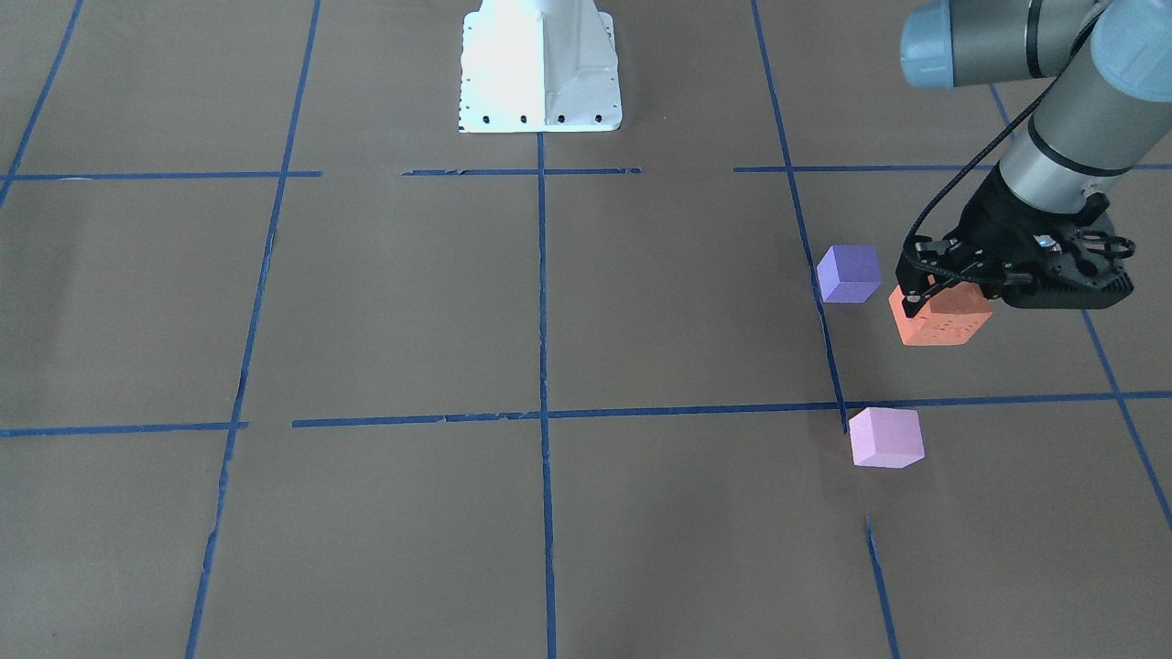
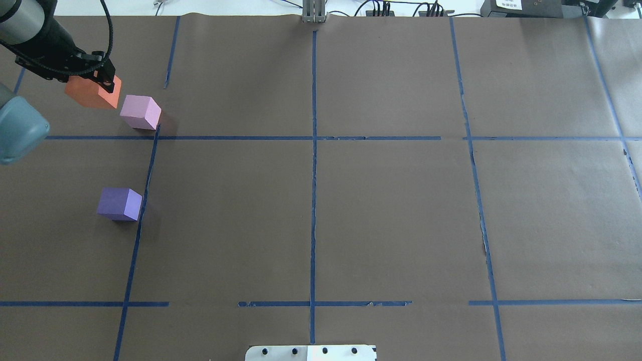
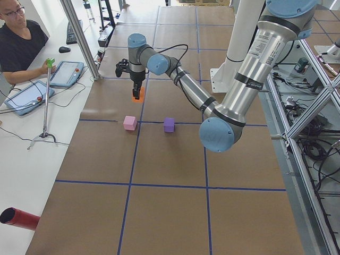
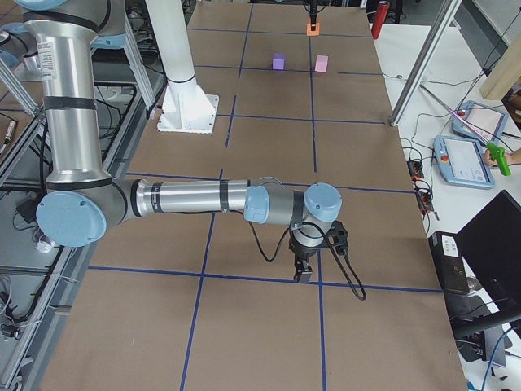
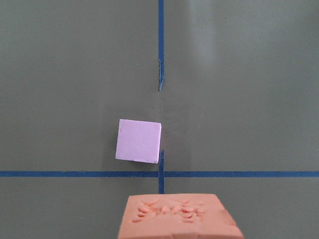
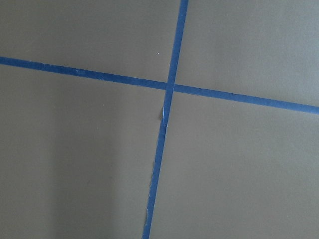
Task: Arrange blocks in a line
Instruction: 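Carry the orange cube with the left gripper beside the pink cube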
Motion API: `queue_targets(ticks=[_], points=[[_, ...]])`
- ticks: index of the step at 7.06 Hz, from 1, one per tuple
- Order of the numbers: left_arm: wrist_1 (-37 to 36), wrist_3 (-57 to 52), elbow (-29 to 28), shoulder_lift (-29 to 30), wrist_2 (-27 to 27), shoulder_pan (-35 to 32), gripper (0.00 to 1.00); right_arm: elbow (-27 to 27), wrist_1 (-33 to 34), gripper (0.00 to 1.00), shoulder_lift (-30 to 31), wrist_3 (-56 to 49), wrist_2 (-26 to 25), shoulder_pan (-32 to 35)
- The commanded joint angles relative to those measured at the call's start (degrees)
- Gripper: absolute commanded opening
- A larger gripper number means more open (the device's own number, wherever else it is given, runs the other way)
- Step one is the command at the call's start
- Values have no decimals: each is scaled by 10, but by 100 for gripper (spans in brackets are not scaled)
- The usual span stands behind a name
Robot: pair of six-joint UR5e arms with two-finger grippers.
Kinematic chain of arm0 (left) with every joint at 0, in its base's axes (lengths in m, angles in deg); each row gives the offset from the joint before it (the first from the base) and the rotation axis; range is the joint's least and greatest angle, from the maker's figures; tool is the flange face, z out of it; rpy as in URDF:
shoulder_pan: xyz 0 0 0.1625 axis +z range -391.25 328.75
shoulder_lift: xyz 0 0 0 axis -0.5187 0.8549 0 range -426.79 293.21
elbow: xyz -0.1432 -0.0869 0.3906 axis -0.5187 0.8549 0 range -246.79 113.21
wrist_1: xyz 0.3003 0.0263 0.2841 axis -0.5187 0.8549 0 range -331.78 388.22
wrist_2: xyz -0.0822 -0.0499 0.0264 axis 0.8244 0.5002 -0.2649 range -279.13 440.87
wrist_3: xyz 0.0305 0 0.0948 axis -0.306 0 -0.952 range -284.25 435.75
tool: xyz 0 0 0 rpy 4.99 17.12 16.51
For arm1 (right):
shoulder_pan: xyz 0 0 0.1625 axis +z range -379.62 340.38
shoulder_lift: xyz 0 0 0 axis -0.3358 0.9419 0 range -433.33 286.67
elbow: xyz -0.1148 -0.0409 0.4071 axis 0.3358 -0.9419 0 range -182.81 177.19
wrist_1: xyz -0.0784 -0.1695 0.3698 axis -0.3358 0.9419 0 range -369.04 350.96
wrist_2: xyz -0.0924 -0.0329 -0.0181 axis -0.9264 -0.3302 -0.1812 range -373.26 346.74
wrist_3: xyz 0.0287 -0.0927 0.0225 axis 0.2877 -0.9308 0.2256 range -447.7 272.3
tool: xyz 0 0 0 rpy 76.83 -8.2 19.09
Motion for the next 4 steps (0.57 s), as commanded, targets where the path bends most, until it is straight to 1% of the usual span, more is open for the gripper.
queue_targets(ticks=[1, 2, 3, 4], points=[[23, -11, -30, -15, 1, 4, 20, 0, 0, 100, 0, 0, 0, 0], [46, 9, -47, -16, 2, 6, 20, 0, 0, 100, 0, 0, 0, 0], [84, 60, -66, -18, 2, 7, 20, 0, 0, 100, 0, 0, 0, 0], [133, 88, -74, -42, 2, 9, 20, 0, 0, 100, 0, 0, 0, 0]])
